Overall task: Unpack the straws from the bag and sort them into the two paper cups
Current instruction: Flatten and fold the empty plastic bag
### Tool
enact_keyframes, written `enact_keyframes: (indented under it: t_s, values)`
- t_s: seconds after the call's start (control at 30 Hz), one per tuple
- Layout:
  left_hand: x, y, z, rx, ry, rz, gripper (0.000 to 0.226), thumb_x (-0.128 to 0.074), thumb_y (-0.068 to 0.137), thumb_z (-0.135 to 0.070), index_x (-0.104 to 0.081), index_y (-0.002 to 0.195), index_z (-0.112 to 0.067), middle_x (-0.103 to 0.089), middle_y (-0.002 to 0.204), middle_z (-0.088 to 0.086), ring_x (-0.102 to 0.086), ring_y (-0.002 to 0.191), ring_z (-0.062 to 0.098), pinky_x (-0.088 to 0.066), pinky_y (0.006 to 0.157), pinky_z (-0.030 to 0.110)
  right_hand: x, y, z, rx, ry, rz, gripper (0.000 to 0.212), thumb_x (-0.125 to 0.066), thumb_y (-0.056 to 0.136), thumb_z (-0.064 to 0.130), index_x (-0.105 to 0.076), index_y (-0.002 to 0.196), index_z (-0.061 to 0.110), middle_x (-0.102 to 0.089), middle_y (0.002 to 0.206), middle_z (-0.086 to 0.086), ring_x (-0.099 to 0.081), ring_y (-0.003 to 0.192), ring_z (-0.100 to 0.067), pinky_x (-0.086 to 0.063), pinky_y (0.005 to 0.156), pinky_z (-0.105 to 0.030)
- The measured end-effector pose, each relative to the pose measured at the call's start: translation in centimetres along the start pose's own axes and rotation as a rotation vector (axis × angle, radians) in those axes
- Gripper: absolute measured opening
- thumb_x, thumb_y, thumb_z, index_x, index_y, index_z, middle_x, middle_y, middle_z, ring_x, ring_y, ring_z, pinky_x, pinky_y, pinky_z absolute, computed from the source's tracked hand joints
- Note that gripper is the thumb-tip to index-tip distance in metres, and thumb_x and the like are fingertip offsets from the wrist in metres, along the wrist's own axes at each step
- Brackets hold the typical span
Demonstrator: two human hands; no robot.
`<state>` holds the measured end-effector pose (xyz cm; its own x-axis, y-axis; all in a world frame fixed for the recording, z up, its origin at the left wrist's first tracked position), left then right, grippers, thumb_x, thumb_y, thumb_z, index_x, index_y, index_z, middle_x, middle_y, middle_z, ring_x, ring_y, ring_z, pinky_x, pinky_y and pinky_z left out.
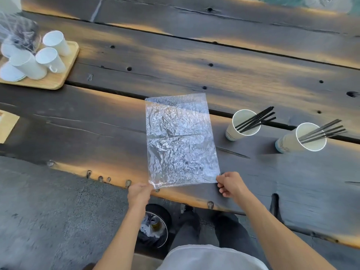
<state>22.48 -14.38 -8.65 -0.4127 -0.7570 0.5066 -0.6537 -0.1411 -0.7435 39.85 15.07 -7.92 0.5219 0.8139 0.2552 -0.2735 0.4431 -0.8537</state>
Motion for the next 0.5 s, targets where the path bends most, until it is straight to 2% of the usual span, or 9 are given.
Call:
enact_keyframes:
  t_s: [0.07, 0.1, 0.17, 0.23, 0.27, 0.37, 0.43, 0.5]
  values:
    - [0.2, -0.8, -1.8, -0.093, 0.225, -0.070, 0.022, -0.078, 0.078, -0.019, -0.058, 0.081, -0.011, -0.058, 0.071, -0.002, -0.053, 0.061, 0.016, -0.043, 0.055, 0.029, 0.3, 0.4, -0.2, -0.027, -0.115, 0.029, 0.018, -0.057, 0.092, 0.009, -0.055, 0.074, 0.007, -0.053, 0.061, -0.007, -0.044, 0.042, -0.017, -0.035, 0.040, -0.020]
    - [0.2, -1.3, -3.0, -0.146, 0.320, -0.108, 0.026, -0.078, 0.079, -0.022, -0.054, 0.088, -0.016, -0.057, 0.077, -0.004, -0.053, 0.066, 0.014, -0.039, 0.054, 0.028, 0.7, 0.6, -0.1, -0.022, -0.204, 0.018, 0.020, -0.057, 0.092, 0.014, -0.056, 0.073, 0.006, -0.055, 0.061, -0.008, -0.046, 0.042, -0.018, -0.036, 0.041, -0.019]
    - [0.0, -1.9, -5.6, -0.270, 0.397, -0.186, 0.027, -0.074, 0.084, -0.020, -0.052, 0.100, -0.019, -0.054, 0.091, -0.004, -0.054, 0.077, 0.014, -0.036, 0.056, 0.027, 2.0, 1.1, 0.7, 0.039, -0.438, -0.094, 0.028, -0.057, 0.090, 0.025, -0.056, 0.073, 0.004, -0.061, 0.066, -0.012, -0.055, 0.051, -0.025, -0.040, 0.047, -0.023]
    - [-0.6, -1.9, -7.8, -0.371, 0.394, -0.192, 0.018, -0.066, 0.091, -0.016, -0.057, 0.107, -0.017, -0.056, 0.098, -0.002, -0.053, 0.079, 0.012, -0.036, 0.059, 0.024, 3.2, 1.2, 2.0, 0.107, -0.564, -0.258, 0.031, -0.054, 0.091, 0.029, -0.053, 0.077, 0.002, -0.064, 0.079, -0.017, -0.060, 0.071, -0.034, -0.044, 0.060, -0.031]
    - [-1.0, -1.6, -8.6, -0.391, 0.345, -0.161, 0.017, -0.062, 0.094, -0.014, -0.058, 0.110, -0.014, -0.058, 0.101, -0.001, -0.053, 0.081, 0.011, -0.038, 0.063, 0.023, 3.3, 1.2, 2.9, 0.138, -0.518, -0.288, 0.027, -0.052, 0.091, 0.026, -0.052, 0.077, 0.002, -0.064, 0.080, -0.018, -0.060, 0.073, -0.035, -0.046, 0.061, -0.033]
    - [-1.4, -0.1, -11.0, -0.396, 0.152, -0.059, 0.023, -0.058, 0.096, -0.012, -0.058, 0.119, -0.013, -0.062, 0.108, 0.000, -0.059, 0.097, 0.017, -0.048, 0.080, 0.031, 1.9, 1.3, 5.5, 0.196, -0.228, -0.182, 0.013, -0.047, 0.090, 0.011, -0.058, 0.086, 0.004, -0.064, 0.070, -0.012, -0.055, 0.050, -0.025, -0.045, 0.046, -0.028]
    - [-1.2, 1.3, -12.6, -0.388, 0.050, -0.025, 0.029, -0.057, 0.095, -0.013, -0.056, 0.123, -0.015, -0.063, 0.112, 0.002, -0.066, 0.096, 0.022, -0.057, 0.083, 0.040, 0.8, 1.5, 7.6, 0.251, -0.158, -0.118, 0.015, -0.047, 0.091, 0.007, -0.059, 0.102, 0.006, -0.066, 0.077, -0.012, -0.056, 0.049, -0.020, -0.045, 0.045, -0.028]
    - [-1.0, 2.6, -14.2, -0.349, -0.092, 0.019, 0.034, -0.058, 0.095, -0.009, -0.053, 0.128, -0.016, -0.060, 0.121, 0.006, -0.067, 0.091, 0.021, -0.060, 0.082, 0.039, 0.0, 1.6, 10.0, 0.331, -0.141, -0.119, 0.021, -0.047, 0.095, 0.007, -0.058, 0.112, 0.008, -0.067, 0.089, -0.011, -0.059, 0.053, -0.017, -0.049, 0.047, -0.030]
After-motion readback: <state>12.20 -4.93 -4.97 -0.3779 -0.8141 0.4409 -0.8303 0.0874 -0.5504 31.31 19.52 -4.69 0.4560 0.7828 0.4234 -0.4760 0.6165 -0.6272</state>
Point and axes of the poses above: each hand's wrist, its own y-axis towards the middle knuckle, its own x-axis out of the back of the hand, z = x × y, the point moved 7 cm from there along y, towards the middle knuckle
